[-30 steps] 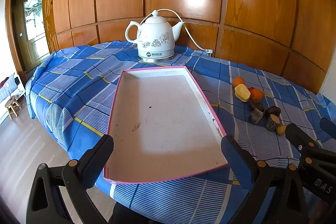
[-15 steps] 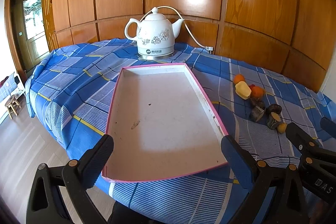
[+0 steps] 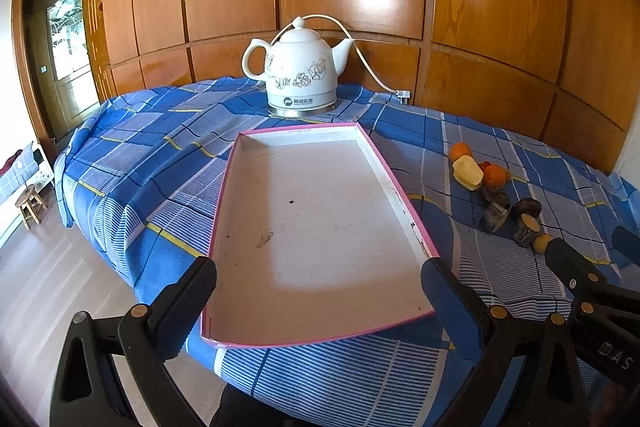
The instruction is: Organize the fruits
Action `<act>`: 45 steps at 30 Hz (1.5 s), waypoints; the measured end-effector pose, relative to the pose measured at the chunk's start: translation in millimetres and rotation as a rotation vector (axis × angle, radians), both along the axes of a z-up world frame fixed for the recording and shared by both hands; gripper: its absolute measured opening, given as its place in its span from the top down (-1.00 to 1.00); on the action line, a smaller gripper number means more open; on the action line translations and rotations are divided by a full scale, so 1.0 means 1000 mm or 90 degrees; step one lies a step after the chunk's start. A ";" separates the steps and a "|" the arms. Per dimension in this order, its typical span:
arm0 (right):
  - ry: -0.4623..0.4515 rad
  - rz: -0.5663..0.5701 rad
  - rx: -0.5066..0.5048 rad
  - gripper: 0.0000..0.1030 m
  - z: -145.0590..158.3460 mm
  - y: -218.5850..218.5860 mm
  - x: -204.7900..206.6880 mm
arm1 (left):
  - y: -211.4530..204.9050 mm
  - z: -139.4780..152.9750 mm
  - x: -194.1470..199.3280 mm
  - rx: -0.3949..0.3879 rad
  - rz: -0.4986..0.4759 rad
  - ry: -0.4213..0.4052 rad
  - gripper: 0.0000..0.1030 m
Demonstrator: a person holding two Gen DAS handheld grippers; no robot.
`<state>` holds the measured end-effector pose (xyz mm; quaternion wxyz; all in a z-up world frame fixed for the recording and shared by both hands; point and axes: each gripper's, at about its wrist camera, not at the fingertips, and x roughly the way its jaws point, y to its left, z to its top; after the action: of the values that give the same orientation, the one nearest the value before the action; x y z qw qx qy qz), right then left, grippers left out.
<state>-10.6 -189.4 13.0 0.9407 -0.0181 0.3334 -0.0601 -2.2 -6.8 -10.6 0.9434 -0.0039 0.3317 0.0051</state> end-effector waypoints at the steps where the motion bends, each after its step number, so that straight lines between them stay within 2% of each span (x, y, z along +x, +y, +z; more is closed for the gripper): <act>1: 0.001 0.000 0.000 -0.99 0.000 0.000 0.000 | 0.000 0.000 -0.001 0.001 0.001 -0.001 -0.99; 29: 0.009 0.003 0.005 -0.99 -0.002 0.002 0.002 | -0.002 0.003 0.003 0.008 -0.001 0.004 -0.99; 38: 0.012 0.001 0.017 -0.99 -0.004 -0.005 0.005 | -0.006 0.001 0.007 -0.019 -0.028 0.020 -0.99; 45: 0.018 -0.003 0.028 -0.99 -0.007 -0.010 0.007 | -0.011 -0.001 0.009 -0.009 -0.034 0.031 -0.99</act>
<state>-3.4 -199.7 6.1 0.9359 0.0026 0.3480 -0.0545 7.2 -18.0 -11.2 0.9348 -0.0015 0.3545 -0.0226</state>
